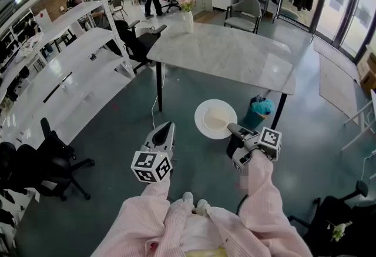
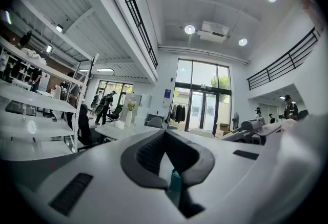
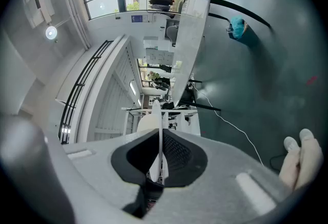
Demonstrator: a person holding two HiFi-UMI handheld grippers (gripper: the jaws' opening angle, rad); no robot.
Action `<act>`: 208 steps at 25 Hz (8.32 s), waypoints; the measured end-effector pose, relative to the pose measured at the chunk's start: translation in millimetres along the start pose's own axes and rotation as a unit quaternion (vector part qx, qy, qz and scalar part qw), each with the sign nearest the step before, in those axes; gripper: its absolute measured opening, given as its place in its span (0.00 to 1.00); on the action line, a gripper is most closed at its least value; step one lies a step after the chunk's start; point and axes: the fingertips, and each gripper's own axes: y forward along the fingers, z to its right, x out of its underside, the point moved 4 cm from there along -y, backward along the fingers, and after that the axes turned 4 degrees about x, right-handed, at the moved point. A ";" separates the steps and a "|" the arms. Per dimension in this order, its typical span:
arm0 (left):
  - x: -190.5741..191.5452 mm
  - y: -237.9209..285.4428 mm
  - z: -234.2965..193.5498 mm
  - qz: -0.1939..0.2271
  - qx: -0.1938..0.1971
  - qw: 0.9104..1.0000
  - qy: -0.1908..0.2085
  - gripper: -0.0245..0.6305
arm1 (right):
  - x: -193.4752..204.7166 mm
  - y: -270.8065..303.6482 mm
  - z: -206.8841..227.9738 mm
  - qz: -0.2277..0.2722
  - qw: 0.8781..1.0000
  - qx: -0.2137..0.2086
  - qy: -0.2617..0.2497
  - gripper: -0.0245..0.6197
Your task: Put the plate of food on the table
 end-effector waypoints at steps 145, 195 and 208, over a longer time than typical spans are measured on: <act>113.2 643.2 -402.6 -0.203 -0.086 0.950 -0.220 0.03 | -457.1 637.3 89.5 -0.106 0.976 0.165 -0.099 0.07; -5.4 632.9 -372.3 -0.099 -0.002 0.993 -0.069 0.03 | -456.5 578.5 -30.0 -0.044 0.861 0.094 -0.497 0.05; -60.7 609.4 -374.4 -0.013 -0.019 0.999 -0.023 0.03 | -469.7 548.6 -92.2 0.041 0.859 0.023 -0.510 0.05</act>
